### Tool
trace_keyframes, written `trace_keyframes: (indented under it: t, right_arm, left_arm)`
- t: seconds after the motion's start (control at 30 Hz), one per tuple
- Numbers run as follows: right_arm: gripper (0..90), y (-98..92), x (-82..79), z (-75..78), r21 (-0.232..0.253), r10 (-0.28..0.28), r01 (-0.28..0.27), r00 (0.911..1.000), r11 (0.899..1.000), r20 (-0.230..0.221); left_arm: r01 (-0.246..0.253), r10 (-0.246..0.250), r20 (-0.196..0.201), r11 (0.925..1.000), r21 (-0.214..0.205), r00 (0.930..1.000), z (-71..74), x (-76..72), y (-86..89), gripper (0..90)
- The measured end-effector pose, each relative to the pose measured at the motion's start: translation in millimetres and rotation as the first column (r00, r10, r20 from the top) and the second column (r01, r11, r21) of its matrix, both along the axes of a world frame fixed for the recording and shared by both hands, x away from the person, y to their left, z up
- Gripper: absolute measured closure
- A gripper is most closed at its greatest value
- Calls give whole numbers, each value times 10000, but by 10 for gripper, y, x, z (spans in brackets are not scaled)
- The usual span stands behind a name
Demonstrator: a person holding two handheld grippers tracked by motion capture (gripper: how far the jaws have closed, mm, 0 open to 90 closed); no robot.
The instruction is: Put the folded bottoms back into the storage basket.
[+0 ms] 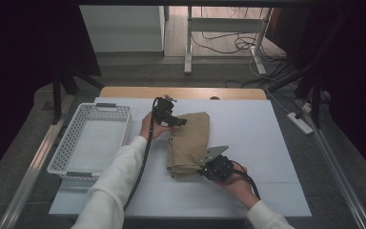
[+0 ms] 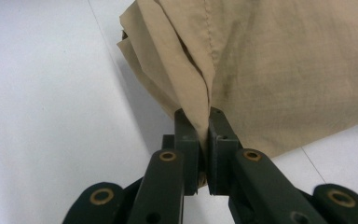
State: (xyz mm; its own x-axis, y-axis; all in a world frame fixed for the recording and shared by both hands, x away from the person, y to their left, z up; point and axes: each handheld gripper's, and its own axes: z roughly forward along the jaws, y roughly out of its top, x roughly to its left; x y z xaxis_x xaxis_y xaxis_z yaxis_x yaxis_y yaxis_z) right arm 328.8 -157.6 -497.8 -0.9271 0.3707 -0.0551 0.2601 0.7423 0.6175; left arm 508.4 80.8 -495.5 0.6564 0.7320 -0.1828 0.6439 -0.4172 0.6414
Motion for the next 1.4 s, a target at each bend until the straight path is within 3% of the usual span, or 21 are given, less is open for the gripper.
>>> trace_keyframes:
  t: [0.3, 0.4, 0.6, 1.13, 1.3, 1.4]
  right_arm:
    - [848, 4, -2, -6, -21, 7, -7, 10000, 10000, 29]
    - [848, 5, -3, -7, -15, 5, -5, 10000, 10000, 26]
    - [848, 4, -1, -10, -12, 15, -15, 10000, 10000, 4]
    - [848, 7, 5, -15, -81, 27, -28, 10000, 10000, -43]
    - [848, 9, 5, -19, -61, 30, -30, 10000, 10000, -51]
    - [848, 10, 7, -18, -42, 24, -24, 10000, 10000, -63]
  left_arm:
    - [-9, 12, -157, 9998, 176, 9999, -70, 50, -35, 131]
    - [32, -21, -218, 9988, 491, 9998, -109, 62, -70, 132]
    - [98, -80, -300, 9980, 632, 9995, -165, 89, -98, 134]
    - [343, -320, -608, 9987, 373, 9976, -317, 144, -134, 136]
    - [658, -642, -473, 9973, 330, 9968, -312, 134, -148, 209]
    - [1003, -996, -426, 9949, 140, 9941, -308, 118, -163, 353]
